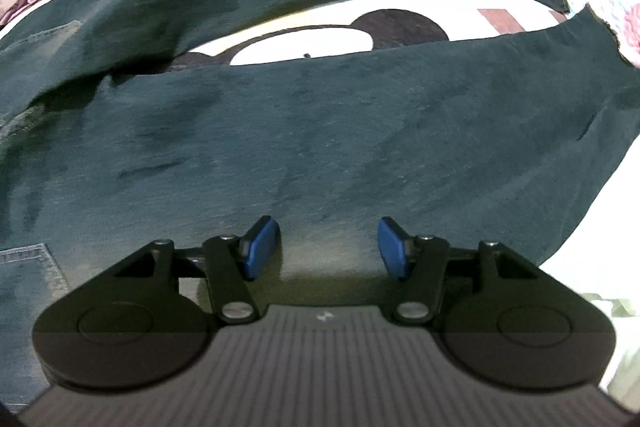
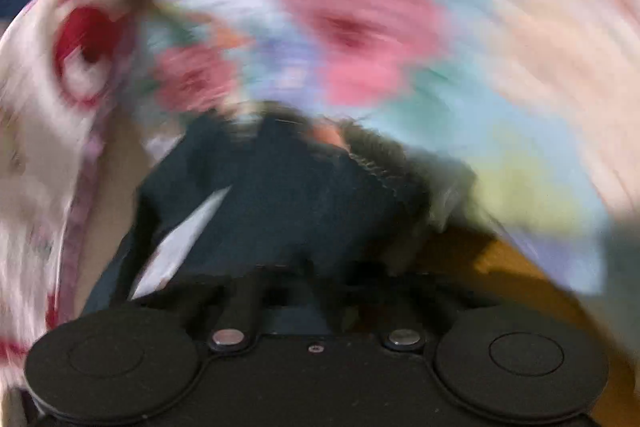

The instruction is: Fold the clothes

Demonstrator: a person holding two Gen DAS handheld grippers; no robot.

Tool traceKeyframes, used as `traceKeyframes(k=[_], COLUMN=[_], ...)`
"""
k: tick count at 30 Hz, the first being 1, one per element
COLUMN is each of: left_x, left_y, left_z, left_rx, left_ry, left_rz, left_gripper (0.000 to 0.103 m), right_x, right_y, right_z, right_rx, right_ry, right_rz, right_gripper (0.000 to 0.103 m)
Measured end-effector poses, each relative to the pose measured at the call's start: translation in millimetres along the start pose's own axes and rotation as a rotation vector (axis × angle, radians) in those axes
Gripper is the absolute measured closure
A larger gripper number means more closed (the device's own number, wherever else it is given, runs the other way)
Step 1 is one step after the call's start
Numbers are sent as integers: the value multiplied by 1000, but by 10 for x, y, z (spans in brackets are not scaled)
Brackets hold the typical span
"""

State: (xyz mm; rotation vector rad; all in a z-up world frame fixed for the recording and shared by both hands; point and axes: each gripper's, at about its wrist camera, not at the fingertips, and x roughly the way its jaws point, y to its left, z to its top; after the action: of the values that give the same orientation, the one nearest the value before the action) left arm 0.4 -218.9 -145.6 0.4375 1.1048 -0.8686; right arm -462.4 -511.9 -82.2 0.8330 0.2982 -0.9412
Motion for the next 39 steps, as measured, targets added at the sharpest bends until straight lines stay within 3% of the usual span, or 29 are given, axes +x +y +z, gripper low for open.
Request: traceKeyframes(k=[2, 4, 5, 7, 8, 11, 17, 22, 25, 27, 28, 31, 32, 34, 39], left_x=[-78, -120, -134, -147, -130, -108, -130, -166, -189, -197, -197, -208, -217, -237, -310], left_y=[53, 113, 144, 209, 227, 217, 284, 333, 301, 281, 269, 178, 136, 53, -20], left_z=[1, -28, -51, -100, -118, -132, -112, -181, -230, -250, -257, -277, -292, -329, -396], left_rx=[0, -7, -14, -54, -63, -59, -111, -98, -59, -55, -58, -46, -31, 0, 27], left_ry=[8, 32, 42, 46, 63, 71, 62, 53, 52, 51, 50, 50, 50, 49, 51], left_rz=[-16, -48, -67, -88, -85, -70, -70, -77, -68, -61, -56, -48, -54, -60, -83], left_gripper=[47, 46, 44, 43, 43, 43, 43, 43, 43, 43, 43, 43, 42, 41, 40], right_x=[-345, -627, -644, -419, -276, -142, -327, -254, -201, -241, -294, -470, -518, -564, -299], right_y=[402, 518, 464, 208, 51, -53, 31, 19, 24, 34, 84, 257, 358, 575, 1105], right_z=[308, 532, 601, 581, 510, 247, 306, 328, 300, 309, 297, 252, 212, 128, -187], right_rx=[-143, -200, -247, -272, -252, -294, -321, -450, -521, -520, -532, -577, -611, -677, -688], right_ry=[-69, -124, -112, -3, 72, 133, 76, 143, 140, 103, 79, 5, -18, -45, 87], right_rz=[75, 138, 87, -92, -141, -216, -214, -275, -370, -436, -439, -436, -419, -362, -88], right_gripper=[97, 100, 101, 100, 100, 100, 101, 99, 91, 71, 69, 61, 54, 50, 50])
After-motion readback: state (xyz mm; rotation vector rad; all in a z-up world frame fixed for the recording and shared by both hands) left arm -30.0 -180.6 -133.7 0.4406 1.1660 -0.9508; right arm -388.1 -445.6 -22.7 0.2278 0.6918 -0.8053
